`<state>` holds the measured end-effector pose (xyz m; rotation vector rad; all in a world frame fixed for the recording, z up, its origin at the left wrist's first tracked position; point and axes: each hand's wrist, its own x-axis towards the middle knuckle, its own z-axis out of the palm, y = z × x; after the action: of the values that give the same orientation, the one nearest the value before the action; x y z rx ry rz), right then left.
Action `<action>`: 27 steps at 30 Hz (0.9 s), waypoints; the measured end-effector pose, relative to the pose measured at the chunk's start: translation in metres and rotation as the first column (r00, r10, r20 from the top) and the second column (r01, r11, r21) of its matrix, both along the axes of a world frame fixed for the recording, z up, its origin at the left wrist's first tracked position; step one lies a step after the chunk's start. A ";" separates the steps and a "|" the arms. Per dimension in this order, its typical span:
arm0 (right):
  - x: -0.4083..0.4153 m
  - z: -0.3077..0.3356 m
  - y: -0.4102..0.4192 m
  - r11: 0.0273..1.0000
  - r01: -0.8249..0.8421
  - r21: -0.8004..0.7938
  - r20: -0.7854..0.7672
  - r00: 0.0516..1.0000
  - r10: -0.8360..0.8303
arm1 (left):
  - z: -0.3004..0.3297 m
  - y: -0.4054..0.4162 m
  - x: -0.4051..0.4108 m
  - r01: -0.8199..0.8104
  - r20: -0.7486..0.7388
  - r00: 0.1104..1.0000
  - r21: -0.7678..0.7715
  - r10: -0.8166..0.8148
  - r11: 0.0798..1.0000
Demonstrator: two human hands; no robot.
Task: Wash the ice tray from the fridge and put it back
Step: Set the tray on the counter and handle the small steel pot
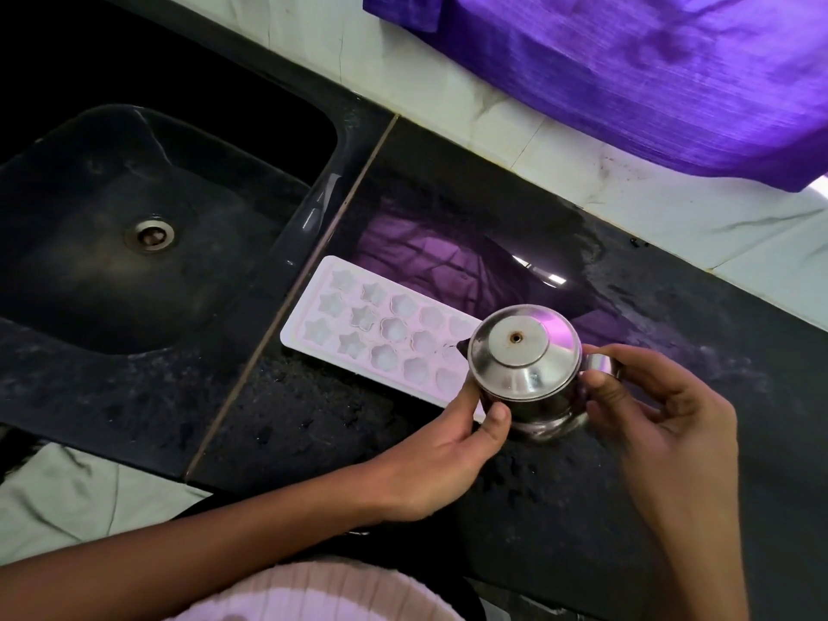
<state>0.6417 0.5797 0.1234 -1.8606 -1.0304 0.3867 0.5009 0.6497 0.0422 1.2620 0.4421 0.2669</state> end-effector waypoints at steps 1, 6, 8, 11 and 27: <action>0.000 0.000 0.000 1.000 0.006 0.019 -0.017 1.000 -0.006 | 0.001 0.000 0.000 -0.008 0.014 1.000 0.010 0.008 1.000; -0.001 0.003 0.008 0.995 0.030 0.098 -0.112 0.993 -0.019 | 0.011 0.005 0.001 -0.079 0.060 0.995 0.063 0.076 0.995; -0.001 0.003 0.014 0.995 0.022 0.101 -0.122 0.992 -0.010 | 0.012 0.009 0.001 -0.103 0.063 0.993 0.072 0.098 0.992; 0.000 0.003 0.024 0.996 0.006 0.088 -0.111 0.994 0.003 | 0.008 0.015 0.002 -0.134 0.048 0.990 0.066 0.131 0.989; 0.008 -0.005 0.068 0.992 -0.078 -0.103 0.019 0.997 0.080 | -0.004 0.049 0.008 -0.188 -0.102 0.979 -0.122 0.176 0.975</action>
<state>0.6495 0.6482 0.1180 -1.9225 -1.1210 0.4736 0.5088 0.6990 0.0381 1.1094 0.6452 0.3313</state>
